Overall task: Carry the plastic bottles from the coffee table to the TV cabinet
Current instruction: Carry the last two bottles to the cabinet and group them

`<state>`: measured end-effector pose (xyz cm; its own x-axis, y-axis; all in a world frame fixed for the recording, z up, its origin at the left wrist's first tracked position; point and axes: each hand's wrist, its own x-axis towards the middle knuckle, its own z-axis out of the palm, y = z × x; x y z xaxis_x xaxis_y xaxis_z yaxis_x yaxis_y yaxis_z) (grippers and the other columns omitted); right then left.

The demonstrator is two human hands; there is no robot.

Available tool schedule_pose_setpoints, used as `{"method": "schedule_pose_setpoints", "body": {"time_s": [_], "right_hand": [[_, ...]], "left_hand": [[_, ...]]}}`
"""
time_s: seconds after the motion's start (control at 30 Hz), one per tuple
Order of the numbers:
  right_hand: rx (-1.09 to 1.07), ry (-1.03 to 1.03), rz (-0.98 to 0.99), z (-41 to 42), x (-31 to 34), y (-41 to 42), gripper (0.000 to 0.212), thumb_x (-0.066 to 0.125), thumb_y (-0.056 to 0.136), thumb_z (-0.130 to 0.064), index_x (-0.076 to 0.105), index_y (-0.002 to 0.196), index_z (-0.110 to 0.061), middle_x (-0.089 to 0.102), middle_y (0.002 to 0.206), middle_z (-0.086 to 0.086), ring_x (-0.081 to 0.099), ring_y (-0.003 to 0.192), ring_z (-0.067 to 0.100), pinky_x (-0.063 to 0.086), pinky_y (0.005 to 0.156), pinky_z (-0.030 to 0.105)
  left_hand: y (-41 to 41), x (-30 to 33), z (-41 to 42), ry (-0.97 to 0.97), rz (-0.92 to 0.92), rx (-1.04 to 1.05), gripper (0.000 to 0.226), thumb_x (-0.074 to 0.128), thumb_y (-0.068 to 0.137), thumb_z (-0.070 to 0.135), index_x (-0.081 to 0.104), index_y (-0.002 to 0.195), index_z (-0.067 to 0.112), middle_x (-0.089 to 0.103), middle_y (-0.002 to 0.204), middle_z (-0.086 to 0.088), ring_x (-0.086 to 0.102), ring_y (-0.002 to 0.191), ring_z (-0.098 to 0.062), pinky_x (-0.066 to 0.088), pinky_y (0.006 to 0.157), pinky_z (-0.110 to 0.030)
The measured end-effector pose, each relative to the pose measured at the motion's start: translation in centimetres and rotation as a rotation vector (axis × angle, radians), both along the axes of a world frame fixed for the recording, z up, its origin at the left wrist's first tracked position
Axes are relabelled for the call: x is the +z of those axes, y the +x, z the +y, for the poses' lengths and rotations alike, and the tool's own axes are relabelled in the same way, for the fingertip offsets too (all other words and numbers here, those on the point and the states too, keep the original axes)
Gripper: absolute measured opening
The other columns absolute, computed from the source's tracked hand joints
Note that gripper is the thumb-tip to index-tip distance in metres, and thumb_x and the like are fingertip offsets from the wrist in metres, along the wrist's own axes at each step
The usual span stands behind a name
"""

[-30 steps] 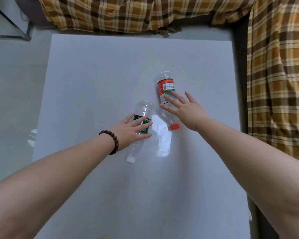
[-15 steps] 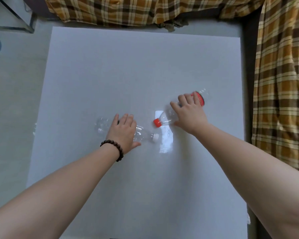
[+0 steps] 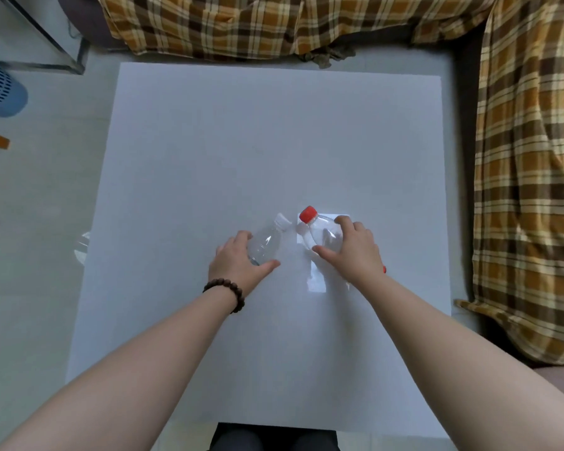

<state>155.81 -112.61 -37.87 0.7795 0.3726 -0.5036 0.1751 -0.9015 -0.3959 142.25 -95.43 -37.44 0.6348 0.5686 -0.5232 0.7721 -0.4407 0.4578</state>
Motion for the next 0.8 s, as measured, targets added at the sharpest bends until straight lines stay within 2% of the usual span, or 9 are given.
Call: {"method": "schedule_pose_setpoints", "body": {"time_s": [0.13,0.23,0.37,0.57,0.8], "right_hand": [[-0.173,0.239,-0.022,-0.4,5.5,-1.2,0.067,0.072,0.074,-0.048,0.044,0.13,-0.023,0.048,0.126,0.002,0.041,0.119,0.024,0.045,0.091,0.04],[-0.265,0.34,-0.074,-1.1,10.2,-2.0,0.066,0.072,0.074,-0.048,0.045,0.129,-0.024,0.052,0.12,-0.001,0.042,0.116,0.021,0.041,0.087,0.033],[-0.411,0.474,-0.071,-2.6,15.6,-3.4,0.063,0.073,0.075,-0.045,0.045,0.129,-0.025,0.048,0.111,-0.008,0.045,0.115,0.018,0.034,0.082,0.027],[-0.535,0.565,-0.124,-5.8,21.0,-7.2,0.065,0.074,0.074,-0.045,0.046,0.128,-0.025,0.052,0.114,-0.006,0.051,0.109,0.016,0.04,0.086,0.03],[-0.731,0.581,-0.217,-8.7,23.4,-14.3,0.066,0.075,0.073,-0.045,0.045,0.129,-0.025,0.054,0.118,-0.006,0.05,0.104,0.013,0.039,0.085,0.029]], "left_hand": [[0.7,5.1,-2.1,-0.084,-0.176,0.15,0.071,0.077,0.061,0.057,0.048,0.12,0.029,0.054,0.103,0.01,0.055,0.106,-0.018,0.05,0.088,-0.038],[1.0,9.4,-3.7,-0.117,-0.295,0.225,0.069,0.079,0.061,0.054,0.049,0.118,0.03,0.056,0.105,0.007,0.057,0.102,-0.018,0.05,0.086,-0.033],[0.7,14.9,-5.7,-0.133,-0.401,0.274,0.069,0.081,0.062,0.052,0.048,0.118,0.03,0.057,0.107,0.006,0.058,0.099,-0.015,0.046,0.081,-0.026],[-1.1,20.5,-8.1,-0.156,-0.456,0.205,0.069,0.08,0.063,0.052,0.047,0.12,0.028,0.057,0.109,0.007,0.059,0.096,-0.013,0.044,0.078,-0.026],[-4.3,22.3,-8.9,-0.235,-0.48,0.025,0.069,0.08,0.065,0.05,0.047,0.12,0.026,0.057,0.11,0.006,0.059,0.097,-0.015,0.047,0.08,-0.028]]}}
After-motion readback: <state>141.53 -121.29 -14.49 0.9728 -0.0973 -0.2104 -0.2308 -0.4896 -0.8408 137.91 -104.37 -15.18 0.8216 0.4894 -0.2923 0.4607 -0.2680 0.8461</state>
